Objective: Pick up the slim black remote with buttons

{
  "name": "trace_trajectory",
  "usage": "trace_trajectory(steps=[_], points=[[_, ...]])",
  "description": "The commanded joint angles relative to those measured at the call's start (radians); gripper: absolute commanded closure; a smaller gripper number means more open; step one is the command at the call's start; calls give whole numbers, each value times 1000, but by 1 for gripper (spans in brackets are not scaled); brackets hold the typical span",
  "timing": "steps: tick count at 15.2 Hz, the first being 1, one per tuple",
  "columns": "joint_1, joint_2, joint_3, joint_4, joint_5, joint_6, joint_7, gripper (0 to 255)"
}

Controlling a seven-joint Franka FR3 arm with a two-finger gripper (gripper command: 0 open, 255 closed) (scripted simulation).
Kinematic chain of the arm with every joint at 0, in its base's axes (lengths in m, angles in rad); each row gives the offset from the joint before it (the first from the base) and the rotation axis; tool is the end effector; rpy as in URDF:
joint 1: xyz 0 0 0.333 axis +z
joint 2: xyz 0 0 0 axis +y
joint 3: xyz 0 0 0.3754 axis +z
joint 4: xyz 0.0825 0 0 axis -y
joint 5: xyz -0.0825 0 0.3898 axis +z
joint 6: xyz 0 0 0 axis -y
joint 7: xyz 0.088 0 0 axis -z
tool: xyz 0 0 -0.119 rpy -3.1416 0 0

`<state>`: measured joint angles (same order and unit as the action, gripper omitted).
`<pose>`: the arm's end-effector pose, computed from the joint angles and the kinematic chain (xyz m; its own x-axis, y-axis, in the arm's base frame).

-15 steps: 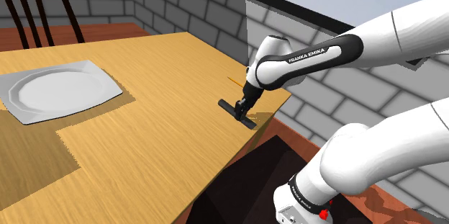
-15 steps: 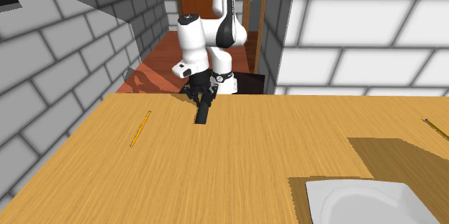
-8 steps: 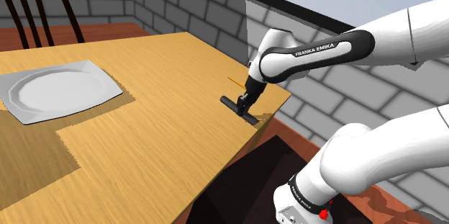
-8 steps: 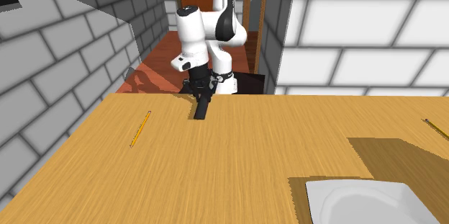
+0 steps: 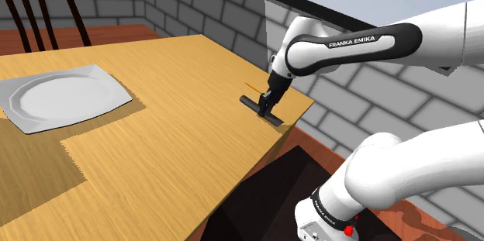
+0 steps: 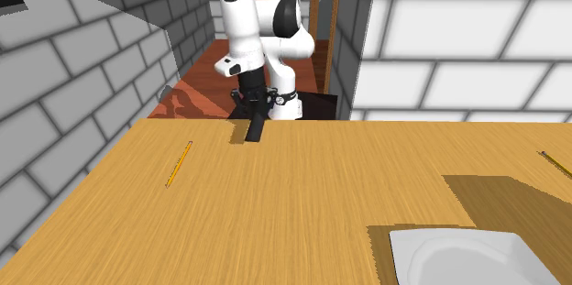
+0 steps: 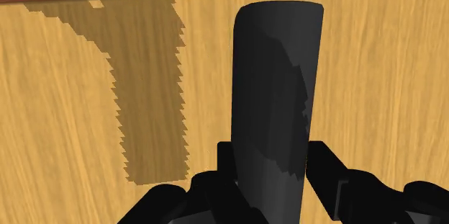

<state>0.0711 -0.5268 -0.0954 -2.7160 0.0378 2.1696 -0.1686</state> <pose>0.3338 -0.0061 0.4189 0.9907 0.1360 -0.0094 0.1348 -0.9875 -0.0813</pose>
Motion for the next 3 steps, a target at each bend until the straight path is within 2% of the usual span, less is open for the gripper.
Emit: trace_trajectory(steps=[1,3], points=[[0,-24,3,16,-1,-40,6,255],[-1,-25,4,17,-1,-42,6,255]])
